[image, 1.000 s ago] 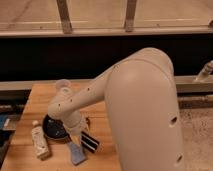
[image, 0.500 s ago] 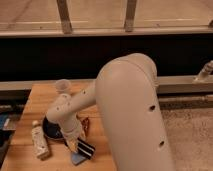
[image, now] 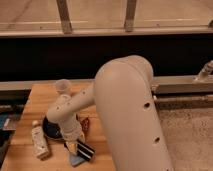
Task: Place the eraser on the white sponge
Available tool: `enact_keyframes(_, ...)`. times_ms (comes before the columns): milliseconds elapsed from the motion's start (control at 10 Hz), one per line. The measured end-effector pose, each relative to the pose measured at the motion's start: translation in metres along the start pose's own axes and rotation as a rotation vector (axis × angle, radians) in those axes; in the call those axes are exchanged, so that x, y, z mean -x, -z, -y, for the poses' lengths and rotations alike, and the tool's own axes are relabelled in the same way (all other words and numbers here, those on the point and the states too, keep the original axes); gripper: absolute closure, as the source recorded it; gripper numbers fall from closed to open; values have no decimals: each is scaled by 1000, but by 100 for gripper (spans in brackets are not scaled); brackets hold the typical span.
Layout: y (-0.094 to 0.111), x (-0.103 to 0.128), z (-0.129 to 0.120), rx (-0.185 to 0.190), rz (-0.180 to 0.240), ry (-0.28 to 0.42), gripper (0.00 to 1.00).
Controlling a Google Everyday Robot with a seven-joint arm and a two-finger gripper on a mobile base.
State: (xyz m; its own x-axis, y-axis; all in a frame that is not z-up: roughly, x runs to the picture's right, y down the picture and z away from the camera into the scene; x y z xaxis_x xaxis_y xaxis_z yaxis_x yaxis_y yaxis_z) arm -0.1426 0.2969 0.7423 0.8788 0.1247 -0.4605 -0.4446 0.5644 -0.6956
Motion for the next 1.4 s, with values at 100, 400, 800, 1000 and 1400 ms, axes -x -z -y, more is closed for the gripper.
enact_keyframes(100, 2, 0, -2, -1, 3, 4, 36)
enact_keyframes(400, 9, 0, -6, -11, 13, 17, 20)
enact_keyframes(800, 21, -2, -8, -29, 32, 26, 20)
enact_keyframes(1000, 25, -4, -8, -41, 43, 23, 20)
enact_keyframes(1400, 67, -32, 26, -154, 112, -103, 20)
